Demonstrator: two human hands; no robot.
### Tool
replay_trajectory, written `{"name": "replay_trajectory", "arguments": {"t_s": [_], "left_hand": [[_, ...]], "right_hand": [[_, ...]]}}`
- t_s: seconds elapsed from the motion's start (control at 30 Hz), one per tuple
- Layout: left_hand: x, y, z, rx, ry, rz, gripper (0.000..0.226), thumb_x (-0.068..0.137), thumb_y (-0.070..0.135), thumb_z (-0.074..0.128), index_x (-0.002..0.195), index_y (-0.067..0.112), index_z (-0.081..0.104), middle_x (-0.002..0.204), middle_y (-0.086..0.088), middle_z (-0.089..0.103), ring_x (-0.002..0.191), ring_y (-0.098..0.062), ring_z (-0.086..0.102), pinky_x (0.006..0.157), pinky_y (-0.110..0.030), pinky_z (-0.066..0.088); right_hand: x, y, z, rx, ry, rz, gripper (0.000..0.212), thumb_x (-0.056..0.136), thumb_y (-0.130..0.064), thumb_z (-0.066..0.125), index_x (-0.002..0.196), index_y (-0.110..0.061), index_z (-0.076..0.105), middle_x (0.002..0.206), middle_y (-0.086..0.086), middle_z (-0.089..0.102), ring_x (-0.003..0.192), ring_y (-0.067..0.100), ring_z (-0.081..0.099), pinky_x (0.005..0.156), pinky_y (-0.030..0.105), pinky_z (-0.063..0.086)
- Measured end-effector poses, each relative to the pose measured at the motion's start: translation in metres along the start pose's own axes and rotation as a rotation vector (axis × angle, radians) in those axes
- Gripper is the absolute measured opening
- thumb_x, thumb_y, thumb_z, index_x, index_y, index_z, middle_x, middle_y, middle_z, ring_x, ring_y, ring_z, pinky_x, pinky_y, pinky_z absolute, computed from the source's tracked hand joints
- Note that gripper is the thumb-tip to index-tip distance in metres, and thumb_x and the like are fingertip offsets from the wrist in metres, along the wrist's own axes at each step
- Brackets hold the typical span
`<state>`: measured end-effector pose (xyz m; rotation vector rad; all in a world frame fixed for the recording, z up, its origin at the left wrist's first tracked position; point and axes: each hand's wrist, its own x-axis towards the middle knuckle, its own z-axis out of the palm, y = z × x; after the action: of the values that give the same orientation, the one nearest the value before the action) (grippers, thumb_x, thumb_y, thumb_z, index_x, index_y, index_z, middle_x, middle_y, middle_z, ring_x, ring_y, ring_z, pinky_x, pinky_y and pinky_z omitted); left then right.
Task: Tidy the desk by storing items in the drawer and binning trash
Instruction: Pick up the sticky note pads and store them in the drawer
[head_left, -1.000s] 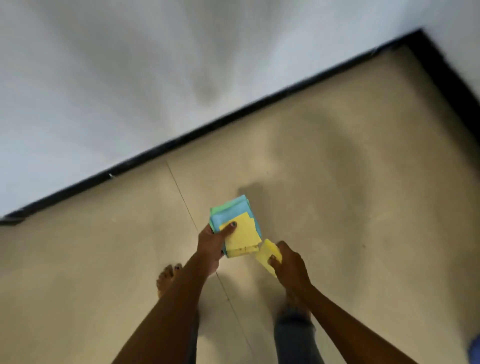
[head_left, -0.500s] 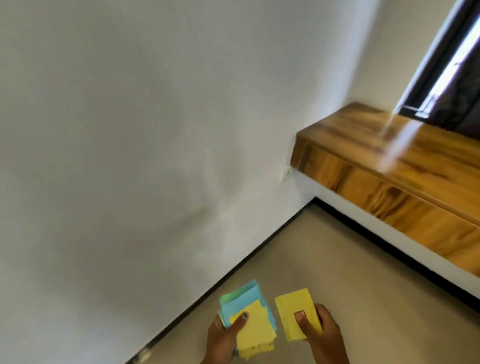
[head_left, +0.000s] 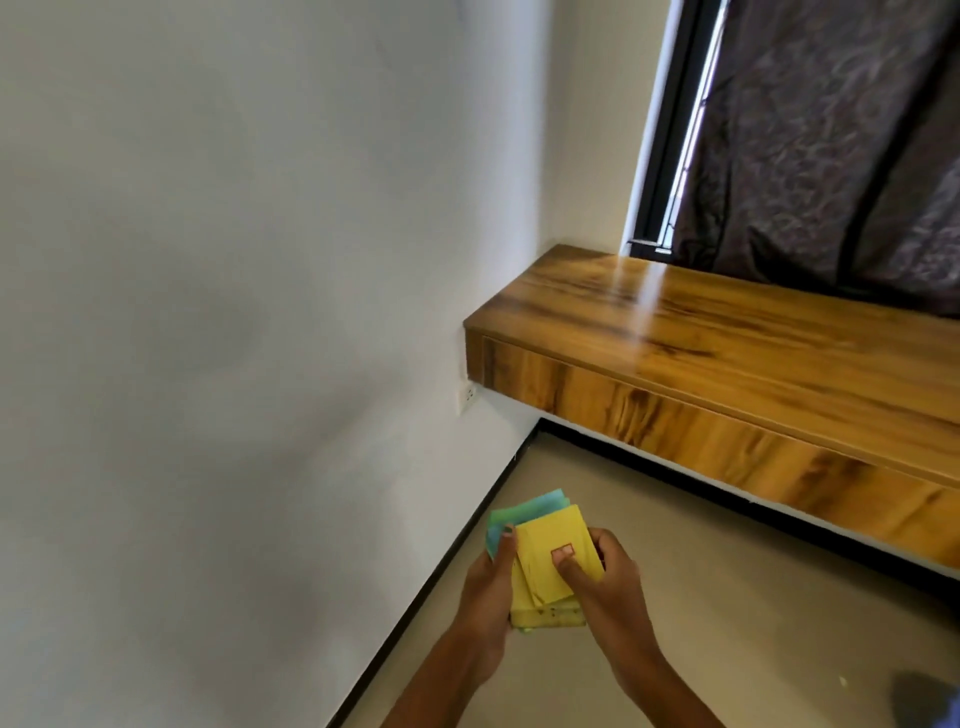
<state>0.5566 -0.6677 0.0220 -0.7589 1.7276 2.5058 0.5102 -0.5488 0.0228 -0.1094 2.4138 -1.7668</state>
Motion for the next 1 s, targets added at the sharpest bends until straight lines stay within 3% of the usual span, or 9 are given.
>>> {"name": "replay_trajectory", "arguments": {"t_s": [0.07, 0.17, 0.23, 0.4, 0.53, 0.67, 0.8, 0.9, 1.0], "left_hand": [[0.024, 0.010, 0.021, 0.011, -0.013, 0.016, 0.029, 0.096, 0.036, 0.046, 0.111, 0.019, 0.064, 0.102, -0.007, 0.073, 0.092, -0.025, 0.070, 0.080, -0.043, 0.056], [0.062, 0.024, 0.057, -0.008, -0.019, 0.006, 0.020, 0.094, 0.023, 0.055, 0.110, 0.015, 0.064, 0.100, -0.009, 0.074, 0.091, -0.026, 0.070, 0.081, -0.045, 0.056], [0.084, 0.033, 0.077, -0.017, -0.011, -0.009, 0.022, 0.093, 0.021, 0.056, 0.113, 0.015, 0.063, 0.102, -0.010, 0.073, 0.094, -0.029, 0.069, 0.083, -0.048, 0.055], [0.142, 0.056, 0.124, -0.004, -0.043, -0.011, 0.018, 0.093, 0.021, 0.057, 0.110, 0.019, 0.062, 0.102, -0.009, 0.072, 0.092, -0.027, 0.070, 0.081, -0.044, 0.057], [0.196, 0.076, 0.150, 0.031, -0.090, -0.015, 0.022, 0.094, 0.021, 0.055, 0.116, 0.017, 0.060, 0.108, -0.010, 0.070, 0.099, -0.028, 0.067, 0.088, -0.048, 0.054], [0.256, 0.101, 0.163, 0.102, -0.172, -0.010, 0.025, 0.098, 0.021, 0.046, 0.119, 0.017, 0.059, 0.114, -0.010, 0.068, 0.102, -0.023, 0.065, 0.081, -0.035, 0.053], [0.323, 0.121, 0.169, 0.202, -0.234, -0.047, 0.024, 0.099, 0.024, 0.043, 0.113, 0.018, 0.061, 0.118, -0.009, 0.065, 0.111, -0.021, 0.061, 0.091, -0.034, 0.049], [0.366, 0.134, 0.178, 0.237, -0.293, -0.077, 0.025, 0.102, 0.026, 0.035, 0.104, 0.021, 0.059, 0.099, -0.001, 0.066, 0.089, -0.009, 0.062, 0.075, -0.022, 0.049], [0.407, 0.139, 0.184, 0.352, -0.301, -0.053, 0.033, 0.103, 0.032, 0.029, 0.117, 0.017, 0.054, 0.093, 0.002, 0.065, 0.079, -0.006, 0.061, 0.065, -0.018, 0.048]], "right_hand": [[0.032, 0.003, -0.011, -0.131, 0.065, -0.032, 0.044, 0.062, -0.055, 0.057, 0.094, -0.025, 0.056, 0.097, 0.000, 0.056, 0.095, 0.022, 0.053, 0.081, 0.040, 0.046], [0.079, 0.002, -0.033, -0.135, 0.136, -0.002, 0.047, 0.072, -0.038, 0.071, 0.111, -0.025, 0.050, 0.109, -0.001, 0.044, 0.107, 0.022, 0.047, 0.092, 0.044, 0.043], [0.105, -0.002, -0.049, -0.023, 0.102, 0.057, 0.056, 0.076, -0.026, 0.075, 0.122, -0.023, 0.043, 0.116, 0.000, 0.041, 0.109, 0.020, 0.048, 0.089, 0.043, 0.048], [0.169, -0.011, -0.089, 0.278, -0.029, 0.182, 0.056, 0.080, -0.021, 0.071, 0.125, -0.022, 0.038, 0.112, 0.007, 0.056, 0.092, 0.018, 0.061, 0.061, 0.026, 0.051], [0.228, -0.012, -0.098, 0.343, 0.103, 0.171, 0.052, 0.080, -0.017, 0.072, 0.124, -0.020, 0.045, 0.114, 0.006, 0.059, 0.096, 0.019, 0.061, 0.066, 0.030, 0.052], [0.294, -0.016, -0.096, 0.372, 0.305, 0.191, 0.049, 0.081, -0.012, 0.069, 0.124, -0.015, 0.046, 0.116, 0.009, 0.057, 0.096, 0.022, 0.059, 0.066, 0.030, 0.051], [0.362, -0.017, -0.086, 0.283, 0.460, 0.225, 0.048, 0.083, -0.014, 0.067, 0.125, -0.015, 0.043, 0.117, 0.011, 0.055, 0.097, 0.026, 0.058, 0.066, 0.032, 0.052], [0.403, -0.015, -0.075, 0.234, 0.497, 0.267, 0.046, 0.087, -0.017, 0.063, 0.127, -0.014, 0.040, 0.119, 0.012, 0.055, 0.100, 0.028, 0.060, 0.069, 0.034, 0.054], [0.435, -0.003, -0.068, 0.155, 0.495, 0.283, 0.045, 0.089, -0.018, 0.059, 0.130, -0.013, 0.041, 0.122, 0.009, 0.055, 0.102, 0.025, 0.059, 0.065, 0.029, 0.053]]}}
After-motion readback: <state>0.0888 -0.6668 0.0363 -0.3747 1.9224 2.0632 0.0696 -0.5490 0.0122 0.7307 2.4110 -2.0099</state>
